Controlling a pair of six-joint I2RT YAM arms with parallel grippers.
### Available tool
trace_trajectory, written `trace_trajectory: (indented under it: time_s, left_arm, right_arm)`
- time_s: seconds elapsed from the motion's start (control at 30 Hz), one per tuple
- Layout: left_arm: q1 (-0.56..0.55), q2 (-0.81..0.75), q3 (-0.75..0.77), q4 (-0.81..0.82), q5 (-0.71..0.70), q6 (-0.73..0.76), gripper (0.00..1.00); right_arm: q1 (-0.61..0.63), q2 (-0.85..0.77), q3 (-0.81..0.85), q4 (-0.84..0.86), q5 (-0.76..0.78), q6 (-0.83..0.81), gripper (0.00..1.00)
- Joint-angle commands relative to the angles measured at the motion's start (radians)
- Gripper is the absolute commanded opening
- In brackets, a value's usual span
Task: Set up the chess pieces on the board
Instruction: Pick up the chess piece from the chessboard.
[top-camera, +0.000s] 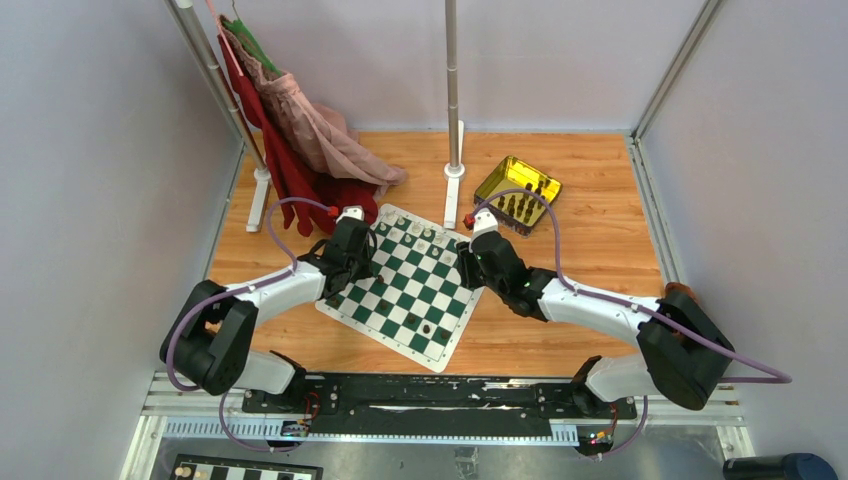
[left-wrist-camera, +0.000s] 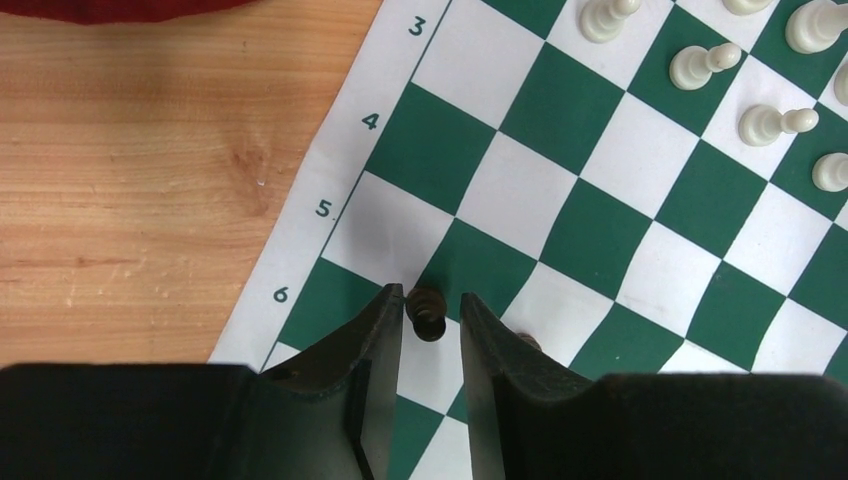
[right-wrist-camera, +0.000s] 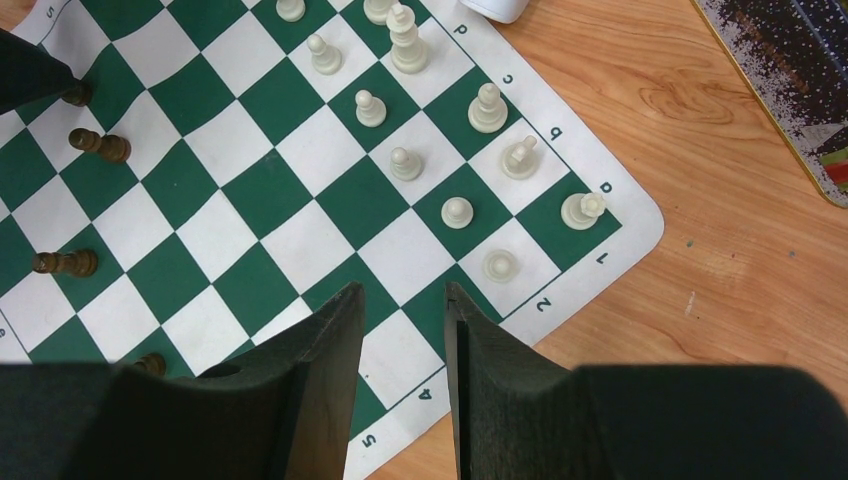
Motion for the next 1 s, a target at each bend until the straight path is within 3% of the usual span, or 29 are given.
trace_trajectory:
  time_s: [0.0,0.53,0.97]
  left_arm:
    - [-0.013,0.004,0.001,0.021,-0.016,-0.007,0.32]
    - [-0.022,0.021,0.005,-0.004,-0.051,-0.021,0.26]
    - [-0.028,-0.03,0.012,-0.053,-0.088,-0.032,0.09]
  right_arm:
    - [-0.016,0.003,0.003,0.01,0.01,0.005,0.4]
    - [-0.015,0.003,0.008,0.007,0.011,0.001,0.4]
    - [-0.015,-0.003,0.002,0.009,0.013,0.005,0.4]
